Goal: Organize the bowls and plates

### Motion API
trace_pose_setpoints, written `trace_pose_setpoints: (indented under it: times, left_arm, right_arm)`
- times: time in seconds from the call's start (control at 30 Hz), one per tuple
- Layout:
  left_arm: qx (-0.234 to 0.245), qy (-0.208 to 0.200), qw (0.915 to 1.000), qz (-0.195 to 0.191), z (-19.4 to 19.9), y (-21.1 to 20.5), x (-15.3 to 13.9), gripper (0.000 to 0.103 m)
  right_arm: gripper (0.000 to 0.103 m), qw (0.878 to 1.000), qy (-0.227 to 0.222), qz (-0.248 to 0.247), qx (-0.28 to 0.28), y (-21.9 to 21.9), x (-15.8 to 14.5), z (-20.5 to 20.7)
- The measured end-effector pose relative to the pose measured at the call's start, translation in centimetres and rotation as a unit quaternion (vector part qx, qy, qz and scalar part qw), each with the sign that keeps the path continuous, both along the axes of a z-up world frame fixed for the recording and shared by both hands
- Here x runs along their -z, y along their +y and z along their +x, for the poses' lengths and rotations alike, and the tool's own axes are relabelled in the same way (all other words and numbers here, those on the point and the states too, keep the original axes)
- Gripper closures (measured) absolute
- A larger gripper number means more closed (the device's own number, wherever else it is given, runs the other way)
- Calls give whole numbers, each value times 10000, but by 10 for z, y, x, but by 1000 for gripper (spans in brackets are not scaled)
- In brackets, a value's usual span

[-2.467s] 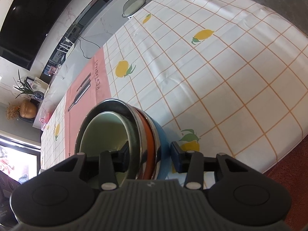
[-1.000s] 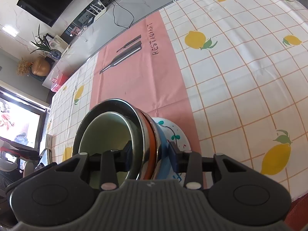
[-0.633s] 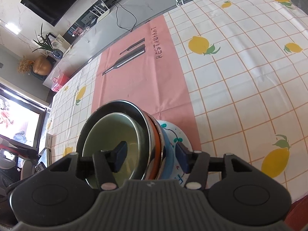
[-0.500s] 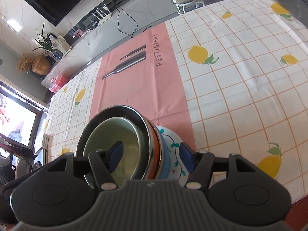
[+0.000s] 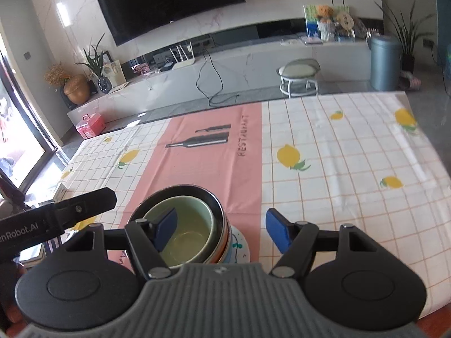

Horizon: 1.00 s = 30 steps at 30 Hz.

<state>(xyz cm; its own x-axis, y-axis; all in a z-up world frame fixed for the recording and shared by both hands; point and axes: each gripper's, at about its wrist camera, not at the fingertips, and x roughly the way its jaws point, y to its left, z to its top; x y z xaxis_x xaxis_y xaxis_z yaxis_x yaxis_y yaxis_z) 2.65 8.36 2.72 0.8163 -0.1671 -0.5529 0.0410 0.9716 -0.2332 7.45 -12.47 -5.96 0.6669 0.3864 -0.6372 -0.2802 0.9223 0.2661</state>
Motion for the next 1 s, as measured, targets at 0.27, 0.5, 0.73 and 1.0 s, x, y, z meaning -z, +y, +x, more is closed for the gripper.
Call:
trace_pose_setpoints:
  times: [0.27,0.5,0.73,1.0]
  left_arm:
    - [497,-140,9952,826,-35,-29,7,34]
    - [621,309,9936,894,-54,-38,29,34]
    - [408,437,9945,858,-71,-32,42,30]
    - [159,553,9914,1179,-85,-42,52,19]
  right_arm:
    - [26,9972,-498,-533,-187,-6,-12,-49]
    - [21,9943,-451,-942,-194,-9,3,-86]
    - [18,9939,-195,-1081,-74,-13,21,-110]
    - [18,9948,124,-927,400,-21,41,-120]
